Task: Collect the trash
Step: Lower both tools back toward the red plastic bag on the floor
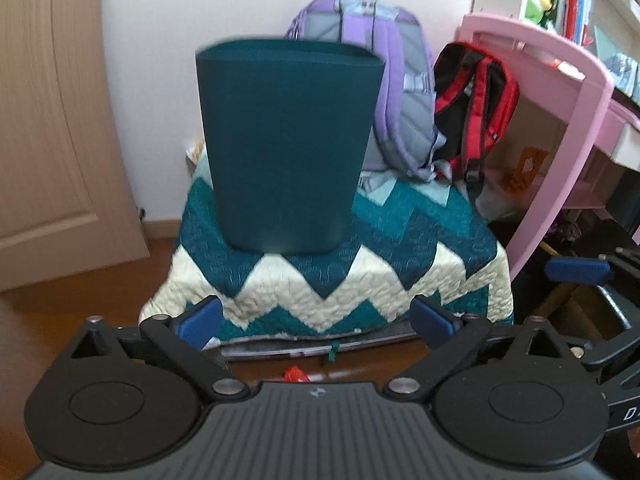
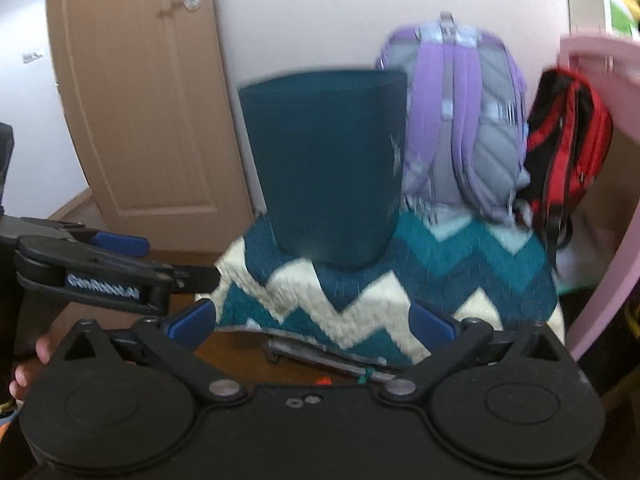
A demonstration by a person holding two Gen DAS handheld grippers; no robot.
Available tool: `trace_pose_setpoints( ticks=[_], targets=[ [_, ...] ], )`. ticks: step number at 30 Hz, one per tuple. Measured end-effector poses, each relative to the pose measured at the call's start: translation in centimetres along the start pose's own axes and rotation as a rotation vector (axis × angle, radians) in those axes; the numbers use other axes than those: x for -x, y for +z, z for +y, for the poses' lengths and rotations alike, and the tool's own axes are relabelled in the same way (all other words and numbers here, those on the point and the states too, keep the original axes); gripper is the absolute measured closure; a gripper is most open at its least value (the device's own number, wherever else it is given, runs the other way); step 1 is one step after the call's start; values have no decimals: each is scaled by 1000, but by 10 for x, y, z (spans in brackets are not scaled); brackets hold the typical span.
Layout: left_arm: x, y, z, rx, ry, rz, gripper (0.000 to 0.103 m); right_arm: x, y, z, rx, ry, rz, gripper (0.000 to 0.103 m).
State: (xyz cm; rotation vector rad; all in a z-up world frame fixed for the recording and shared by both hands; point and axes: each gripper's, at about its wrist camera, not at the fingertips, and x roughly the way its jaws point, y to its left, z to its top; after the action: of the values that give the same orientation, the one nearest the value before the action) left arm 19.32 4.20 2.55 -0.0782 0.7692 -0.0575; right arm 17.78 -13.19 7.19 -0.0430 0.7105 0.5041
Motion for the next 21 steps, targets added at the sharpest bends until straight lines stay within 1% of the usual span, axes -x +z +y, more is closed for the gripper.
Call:
trace_pose_setpoints(
  ticks=[5, 8, 11, 15, 21],
  targets=[
    [-49, -27, 13, 15, 10, 73, 2, -46, -35, -14, -28, -30, 103, 0],
    [-88, -46, 20, 17, 28, 149, 2, -78, -58, -26, -55, -43, 175, 0],
    [-123, -64, 27, 38, 18, 214, 2, -112, -79, -38, -88, -60, 248, 1],
    [-175, -87, 34, 72, 52, 320, 2, -157, -107, -49, -120, -75, 342, 1],
    [-247, -127, 45, 165, 107, 469, 2, -225, -152, -64, -166, -94, 481, 2]
  ],
)
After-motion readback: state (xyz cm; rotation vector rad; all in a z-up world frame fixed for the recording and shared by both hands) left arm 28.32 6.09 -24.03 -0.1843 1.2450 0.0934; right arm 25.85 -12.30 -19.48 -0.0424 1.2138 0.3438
